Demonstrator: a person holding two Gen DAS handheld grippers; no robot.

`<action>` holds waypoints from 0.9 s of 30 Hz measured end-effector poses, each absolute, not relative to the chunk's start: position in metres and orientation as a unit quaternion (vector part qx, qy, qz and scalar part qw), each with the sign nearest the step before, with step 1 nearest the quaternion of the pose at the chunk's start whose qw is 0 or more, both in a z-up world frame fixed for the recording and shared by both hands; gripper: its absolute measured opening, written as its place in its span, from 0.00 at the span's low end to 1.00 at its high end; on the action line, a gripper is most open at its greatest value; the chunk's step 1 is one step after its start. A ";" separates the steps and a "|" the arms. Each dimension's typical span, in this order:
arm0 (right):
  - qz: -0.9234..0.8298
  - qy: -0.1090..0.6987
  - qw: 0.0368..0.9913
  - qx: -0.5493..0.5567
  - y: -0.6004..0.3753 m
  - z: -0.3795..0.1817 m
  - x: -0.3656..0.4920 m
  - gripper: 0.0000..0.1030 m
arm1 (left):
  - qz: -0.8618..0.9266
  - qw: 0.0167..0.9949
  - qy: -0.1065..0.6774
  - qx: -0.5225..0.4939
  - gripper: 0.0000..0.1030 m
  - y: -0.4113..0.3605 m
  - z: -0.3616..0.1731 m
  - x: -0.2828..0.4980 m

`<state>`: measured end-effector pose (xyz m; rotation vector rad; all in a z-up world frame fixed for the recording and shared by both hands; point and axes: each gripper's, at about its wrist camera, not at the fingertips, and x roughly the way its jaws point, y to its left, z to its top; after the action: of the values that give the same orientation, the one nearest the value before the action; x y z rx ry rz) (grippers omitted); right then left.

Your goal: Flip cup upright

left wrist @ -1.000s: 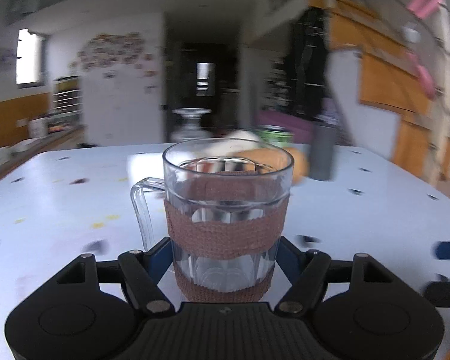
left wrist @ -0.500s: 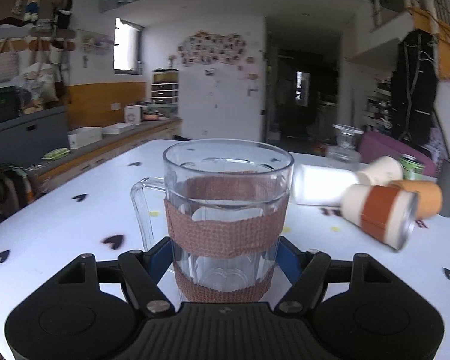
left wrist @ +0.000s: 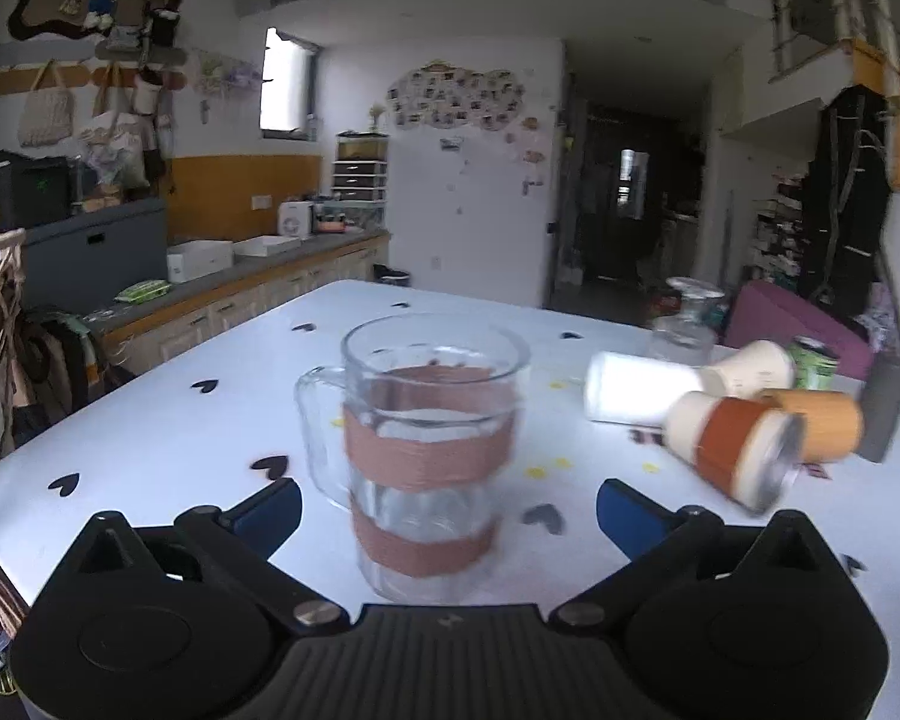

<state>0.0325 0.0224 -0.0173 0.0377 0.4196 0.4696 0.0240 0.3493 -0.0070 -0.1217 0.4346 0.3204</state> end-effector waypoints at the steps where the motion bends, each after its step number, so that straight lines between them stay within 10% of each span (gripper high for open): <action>1: 0.230 0.206 0.951 0.019 0.024 -0.015 0.033 0.90 | 0.155 0.963 0.214 -0.058 1.00 0.346 -0.005 0.021; 27: 0.220 0.187 0.957 -0.010 0.047 0.002 0.040 1.00 | 0.117 0.967 0.220 -0.047 1.00 0.293 0.018 -0.035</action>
<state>0.0396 0.0475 0.0019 -0.0207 0.3790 0.4470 -0.0349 0.2932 0.0179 -0.0942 0.4453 0.2365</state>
